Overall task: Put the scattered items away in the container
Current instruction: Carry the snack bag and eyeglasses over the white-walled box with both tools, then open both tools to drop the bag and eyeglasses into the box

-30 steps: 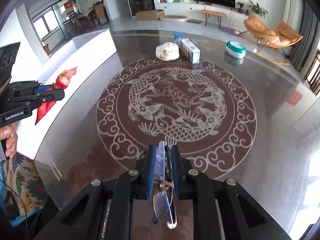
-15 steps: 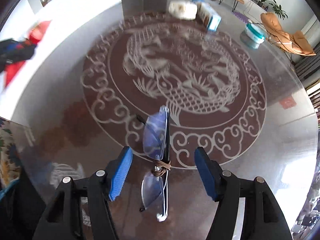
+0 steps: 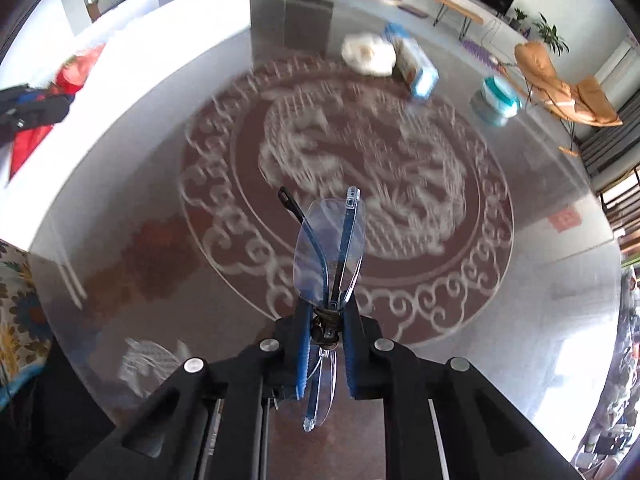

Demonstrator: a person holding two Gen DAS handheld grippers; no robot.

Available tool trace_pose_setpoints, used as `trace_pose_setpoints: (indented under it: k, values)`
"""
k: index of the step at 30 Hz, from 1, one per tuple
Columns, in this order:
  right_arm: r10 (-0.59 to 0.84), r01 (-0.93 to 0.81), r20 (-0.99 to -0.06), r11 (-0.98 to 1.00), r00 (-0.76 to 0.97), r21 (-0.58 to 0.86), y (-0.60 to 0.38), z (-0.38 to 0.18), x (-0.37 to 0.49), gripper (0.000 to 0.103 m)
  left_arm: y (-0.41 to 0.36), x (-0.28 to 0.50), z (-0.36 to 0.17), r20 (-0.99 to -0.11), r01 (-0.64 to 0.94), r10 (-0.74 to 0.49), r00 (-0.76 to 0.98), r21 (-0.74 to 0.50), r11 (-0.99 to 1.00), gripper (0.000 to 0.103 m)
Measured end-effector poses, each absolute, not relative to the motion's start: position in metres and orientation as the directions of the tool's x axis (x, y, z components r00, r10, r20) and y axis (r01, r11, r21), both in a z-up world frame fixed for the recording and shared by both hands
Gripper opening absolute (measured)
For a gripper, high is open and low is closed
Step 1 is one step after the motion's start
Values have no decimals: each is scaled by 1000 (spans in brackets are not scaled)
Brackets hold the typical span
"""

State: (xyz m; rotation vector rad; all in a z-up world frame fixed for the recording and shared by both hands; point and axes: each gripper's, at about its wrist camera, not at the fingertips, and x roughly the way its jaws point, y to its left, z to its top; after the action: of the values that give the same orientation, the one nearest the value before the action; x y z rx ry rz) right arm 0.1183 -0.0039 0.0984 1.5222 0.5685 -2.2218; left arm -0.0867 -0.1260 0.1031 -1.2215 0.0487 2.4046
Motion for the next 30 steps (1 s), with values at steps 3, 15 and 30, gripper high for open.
trace_pose_setpoints:
  k: [3,15,30]
  values:
    - [-132,553,-924,-827,-360,-97,-35,129,113,15,-159,-89,122,-762,-363,346,-548,-156,-918,17]
    - [-504,753,-806,-647,-309,116,-260,233,118,15,-356,-97,125,-799,-26,120,-589,-130,-991,17]
    - [-547,769,-816,-599,-188,225,-392,128,160,69,-421,-91,53,-877,155,21,-480,-108,-982,89]
